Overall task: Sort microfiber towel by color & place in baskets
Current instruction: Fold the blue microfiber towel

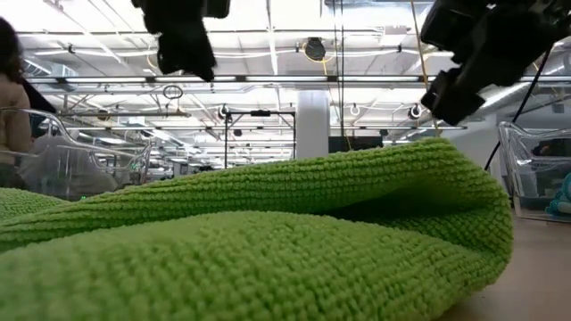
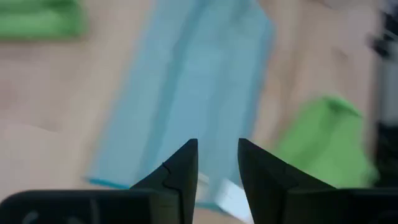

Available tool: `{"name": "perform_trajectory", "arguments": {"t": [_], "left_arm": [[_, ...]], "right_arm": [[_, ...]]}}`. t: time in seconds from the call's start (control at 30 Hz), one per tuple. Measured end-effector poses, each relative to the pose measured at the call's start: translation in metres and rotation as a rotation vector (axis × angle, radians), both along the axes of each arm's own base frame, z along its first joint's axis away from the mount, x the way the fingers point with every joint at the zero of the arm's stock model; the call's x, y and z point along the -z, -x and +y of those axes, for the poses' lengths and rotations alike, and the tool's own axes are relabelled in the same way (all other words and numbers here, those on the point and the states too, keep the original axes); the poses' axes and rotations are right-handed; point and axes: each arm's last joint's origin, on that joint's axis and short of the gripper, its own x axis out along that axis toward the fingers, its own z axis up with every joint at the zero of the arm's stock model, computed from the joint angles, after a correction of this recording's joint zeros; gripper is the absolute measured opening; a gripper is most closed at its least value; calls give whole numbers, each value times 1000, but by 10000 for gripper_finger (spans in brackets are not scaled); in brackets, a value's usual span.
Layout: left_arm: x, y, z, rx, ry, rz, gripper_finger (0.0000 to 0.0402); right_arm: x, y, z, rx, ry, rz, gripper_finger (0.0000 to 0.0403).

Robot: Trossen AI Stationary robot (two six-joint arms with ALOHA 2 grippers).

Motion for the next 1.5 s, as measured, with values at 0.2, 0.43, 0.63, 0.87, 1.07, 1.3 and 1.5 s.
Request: {"name": "perform_trajectory", "arguments": {"t": [0.2, 0.43, 0.63, 0.87, 1.07, 1.3, 1.5], "left_arm": [[19, 0, 20, -165, -43, -2, 115], [44, 2, 30, -230, -22, -27, 115], [59, -8, 39, -254, -21, -84, 115], [99, -37, 45, -223, -29, -55, 115], [134, -61, 43, -175, -37, -102, 115], [151, -77, 48, -231, -135, -194, 115], [166, -79, 50, -218, -158, -176, 115]], "right_arm": [[4, 1, -12, 143, 199, 19, 176], [19, 2, -35, 286, 268, 169, 176], [35, -23, -45, 282, 153, 146, 176], [34, -69, -43, 196, 241, 38, 176], [30, -97, -43, 197, 292, -80, 176], [51, -101, -41, 119, 327, -22, 125], [67, -107, -35, 97, 316, -15, 10]]}}
